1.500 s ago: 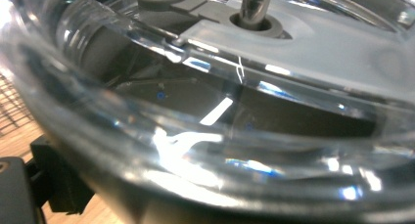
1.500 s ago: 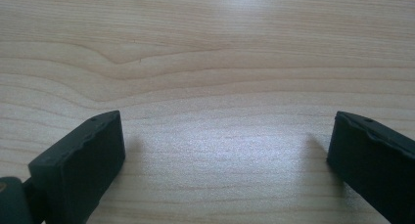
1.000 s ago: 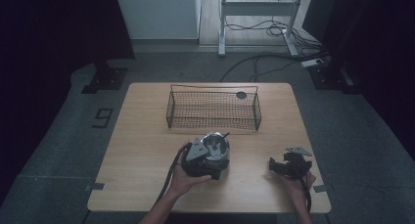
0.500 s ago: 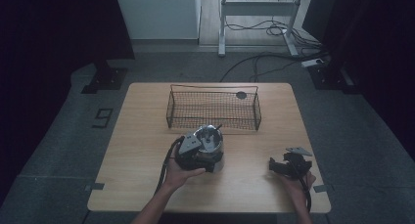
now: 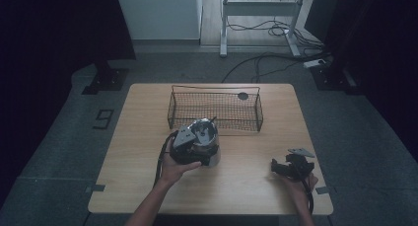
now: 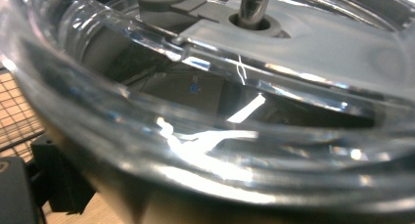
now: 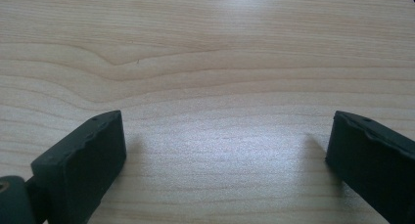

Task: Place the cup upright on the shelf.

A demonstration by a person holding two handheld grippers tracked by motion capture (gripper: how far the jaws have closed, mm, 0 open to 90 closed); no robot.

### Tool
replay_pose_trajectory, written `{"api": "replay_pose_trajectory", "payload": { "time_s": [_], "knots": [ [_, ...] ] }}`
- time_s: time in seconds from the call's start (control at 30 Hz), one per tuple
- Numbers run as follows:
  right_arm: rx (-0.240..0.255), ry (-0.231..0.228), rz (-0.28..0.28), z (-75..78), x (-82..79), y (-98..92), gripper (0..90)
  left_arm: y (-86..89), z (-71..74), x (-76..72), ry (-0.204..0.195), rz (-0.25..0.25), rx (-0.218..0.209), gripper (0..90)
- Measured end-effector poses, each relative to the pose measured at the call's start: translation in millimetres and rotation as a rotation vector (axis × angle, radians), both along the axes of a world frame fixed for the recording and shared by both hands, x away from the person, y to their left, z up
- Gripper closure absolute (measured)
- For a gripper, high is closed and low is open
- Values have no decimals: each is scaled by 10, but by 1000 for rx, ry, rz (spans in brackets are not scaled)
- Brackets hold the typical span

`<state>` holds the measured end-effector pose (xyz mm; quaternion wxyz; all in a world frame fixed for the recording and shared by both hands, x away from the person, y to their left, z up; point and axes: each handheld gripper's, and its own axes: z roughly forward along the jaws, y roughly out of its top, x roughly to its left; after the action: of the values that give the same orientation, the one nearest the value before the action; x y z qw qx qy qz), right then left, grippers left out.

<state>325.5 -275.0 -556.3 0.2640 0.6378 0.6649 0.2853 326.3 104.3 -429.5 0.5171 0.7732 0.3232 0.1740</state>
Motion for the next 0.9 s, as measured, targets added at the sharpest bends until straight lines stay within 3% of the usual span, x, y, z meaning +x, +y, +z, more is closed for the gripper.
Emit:
{"api": "replay_pose_trajectory", "payload": {
  "time_s": [0.9],
  "knots": [
    [0,0,0,0,1,0,10,169,150,180,-2,62,-23,40]
  ]
}}
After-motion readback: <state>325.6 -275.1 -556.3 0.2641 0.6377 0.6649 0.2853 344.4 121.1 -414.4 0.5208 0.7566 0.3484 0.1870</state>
